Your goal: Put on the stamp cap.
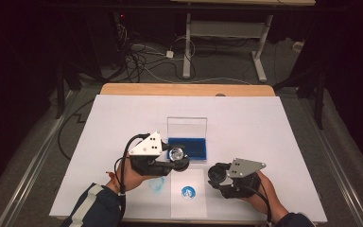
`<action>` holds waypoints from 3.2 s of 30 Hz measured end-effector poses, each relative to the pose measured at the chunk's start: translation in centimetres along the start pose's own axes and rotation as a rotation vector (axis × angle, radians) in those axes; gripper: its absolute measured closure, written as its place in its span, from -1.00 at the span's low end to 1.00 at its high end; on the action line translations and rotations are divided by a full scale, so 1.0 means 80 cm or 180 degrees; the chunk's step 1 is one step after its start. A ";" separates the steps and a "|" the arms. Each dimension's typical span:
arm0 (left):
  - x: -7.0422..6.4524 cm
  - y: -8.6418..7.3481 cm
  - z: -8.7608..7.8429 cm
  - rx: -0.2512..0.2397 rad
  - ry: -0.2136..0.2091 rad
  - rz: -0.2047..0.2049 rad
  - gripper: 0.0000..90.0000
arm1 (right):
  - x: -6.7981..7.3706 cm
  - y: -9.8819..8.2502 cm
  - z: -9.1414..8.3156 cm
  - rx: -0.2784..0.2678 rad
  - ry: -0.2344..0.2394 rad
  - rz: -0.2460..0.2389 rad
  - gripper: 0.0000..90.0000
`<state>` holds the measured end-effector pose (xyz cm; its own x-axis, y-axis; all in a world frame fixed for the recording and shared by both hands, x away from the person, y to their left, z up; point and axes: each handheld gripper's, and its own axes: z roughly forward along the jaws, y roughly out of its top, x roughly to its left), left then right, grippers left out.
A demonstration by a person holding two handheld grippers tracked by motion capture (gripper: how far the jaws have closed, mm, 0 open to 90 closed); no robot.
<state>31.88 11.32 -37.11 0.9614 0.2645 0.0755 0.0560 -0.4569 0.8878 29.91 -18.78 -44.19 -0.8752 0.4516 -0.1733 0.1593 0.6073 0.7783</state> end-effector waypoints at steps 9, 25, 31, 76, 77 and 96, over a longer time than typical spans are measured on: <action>-0.004 0.007 0.015 -0.0052 -0.0100 -0.0004 0.19 | 0.009 0.022 0.014 -0.0120 0.0102 -0.0076 -0.15; -0.010 0.001 0.042 -0.0039 -0.0270 -0.0039 0.19 | 0.019 0.040 0.026 -0.0180 0.0210 -0.0108 -0.15; -0.013 0.000 0.053 -0.0038 -0.0310 -0.0045 0.19 | 0.022 0.042 0.030 -0.0198 0.0256 -0.0097 -0.15; -0.014 -0.012 0.070 -0.0054 -0.0431 -0.0085 0.19 | 0.026 0.039 0.033 -0.0166 0.0238 -0.0013 -0.15; -0.013 -0.012 0.069 -0.0066 -0.0435 -0.0088 0.19 | 0.026 0.038 0.033 -0.0180 0.0242 0.0004 -0.15; -0.022 -0.009 0.069 -0.0067 -0.0383 0.0019 0.19 | 0.031 0.038 0.030 -0.0239 0.0224 0.0010 -0.14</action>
<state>31.66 6.53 -40.37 0.9872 0.1572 0.0268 0.0457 -0.4398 0.8969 29.37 -14.24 -43.72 -0.9051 0.4047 -0.1301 0.1295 0.5540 0.8224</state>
